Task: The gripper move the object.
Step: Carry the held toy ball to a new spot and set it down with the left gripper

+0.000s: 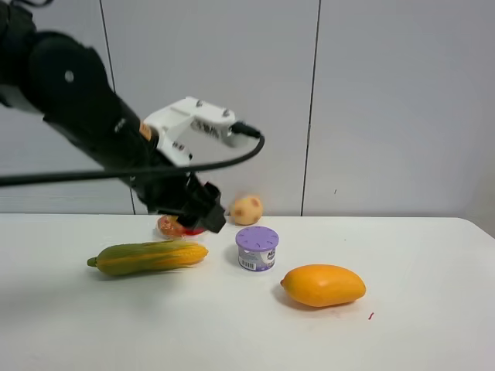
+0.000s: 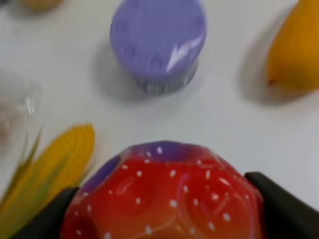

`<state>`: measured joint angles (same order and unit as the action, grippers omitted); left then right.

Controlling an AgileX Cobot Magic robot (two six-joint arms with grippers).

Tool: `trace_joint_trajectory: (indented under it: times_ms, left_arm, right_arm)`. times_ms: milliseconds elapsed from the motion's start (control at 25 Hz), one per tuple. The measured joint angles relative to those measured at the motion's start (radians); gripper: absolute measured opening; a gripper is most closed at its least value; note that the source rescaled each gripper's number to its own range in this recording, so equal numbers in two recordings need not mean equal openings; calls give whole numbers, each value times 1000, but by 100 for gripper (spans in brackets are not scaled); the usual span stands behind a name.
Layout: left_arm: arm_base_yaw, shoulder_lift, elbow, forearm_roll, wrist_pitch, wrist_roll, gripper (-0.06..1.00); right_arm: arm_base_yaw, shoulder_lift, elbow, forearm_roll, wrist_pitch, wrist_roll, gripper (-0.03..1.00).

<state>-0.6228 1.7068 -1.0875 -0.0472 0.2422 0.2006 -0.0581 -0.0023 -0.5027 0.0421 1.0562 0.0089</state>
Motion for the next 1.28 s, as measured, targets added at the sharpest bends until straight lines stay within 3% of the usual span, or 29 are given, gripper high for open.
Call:
trace_joint_trajectory:
  times_ms: [80, 320, 560, 800, 1080, 1280]
  left_arm:
    - [-10, 0, -42, 0, 42, 0, 6]
    - [-48, 62, -334, 0, 165, 1, 6]
    - [-49, 260, -634, -9, 293, 45, 6]
    - [-49, 435, -836, -29, 366, 116, 6]
    - [-49, 646, -1067, -122, 367, 151, 6]
    - [-49, 755, -1123, -168, 311, 154, 6]
  right_arm:
    - [0, 0, 0, 0, 0, -1, 100]
    - [0, 0, 0, 0, 0, -1, 100]
    - [0, 0, 0, 0, 0, -1, 100]
    - [0, 0, 0, 0, 0, -1, 100]
    - [0, 0, 0, 0, 0, -1, 100]
    - [0, 0, 0, 0, 0, -1, 100]
